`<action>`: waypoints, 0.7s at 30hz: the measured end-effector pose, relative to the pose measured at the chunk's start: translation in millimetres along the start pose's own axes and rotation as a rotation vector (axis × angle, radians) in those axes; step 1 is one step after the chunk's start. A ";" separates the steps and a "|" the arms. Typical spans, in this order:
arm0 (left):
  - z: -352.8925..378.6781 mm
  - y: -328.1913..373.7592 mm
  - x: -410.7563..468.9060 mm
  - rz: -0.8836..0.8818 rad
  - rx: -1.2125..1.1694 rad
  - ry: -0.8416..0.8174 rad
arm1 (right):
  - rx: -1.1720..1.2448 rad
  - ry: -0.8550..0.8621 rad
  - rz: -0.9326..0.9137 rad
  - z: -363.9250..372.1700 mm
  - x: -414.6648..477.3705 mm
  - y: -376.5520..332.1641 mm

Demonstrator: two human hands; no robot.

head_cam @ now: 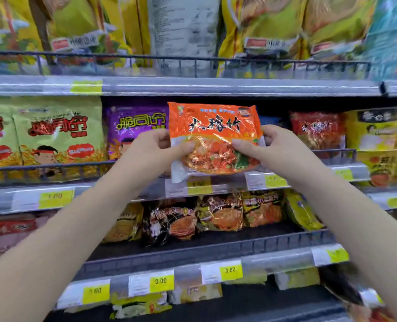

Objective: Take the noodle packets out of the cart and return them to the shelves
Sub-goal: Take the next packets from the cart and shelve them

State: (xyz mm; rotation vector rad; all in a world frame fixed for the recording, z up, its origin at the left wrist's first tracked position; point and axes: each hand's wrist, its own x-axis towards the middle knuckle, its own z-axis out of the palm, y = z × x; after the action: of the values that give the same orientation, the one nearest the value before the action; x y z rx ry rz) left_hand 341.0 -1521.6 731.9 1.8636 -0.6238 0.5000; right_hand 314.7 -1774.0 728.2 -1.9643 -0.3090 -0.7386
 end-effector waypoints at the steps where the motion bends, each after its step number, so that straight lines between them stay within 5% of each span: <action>1: 0.1 2.8 6.2 0.001 0.024 0.003 | 0.002 -0.009 -0.006 -1.6 7.1 0.9; 21: 16.8 7.8 58.3 0.192 0.385 0.192 | -0.087 -0.056 -0.189 -11.8 75.3 29.6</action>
State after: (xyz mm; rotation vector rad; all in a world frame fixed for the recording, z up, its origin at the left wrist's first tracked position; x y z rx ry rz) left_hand 382.2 -1550.5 766.7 2.0901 -0.6104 0.9684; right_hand 384.1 -1805.6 757.4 -2.0595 -0.5098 -0.8301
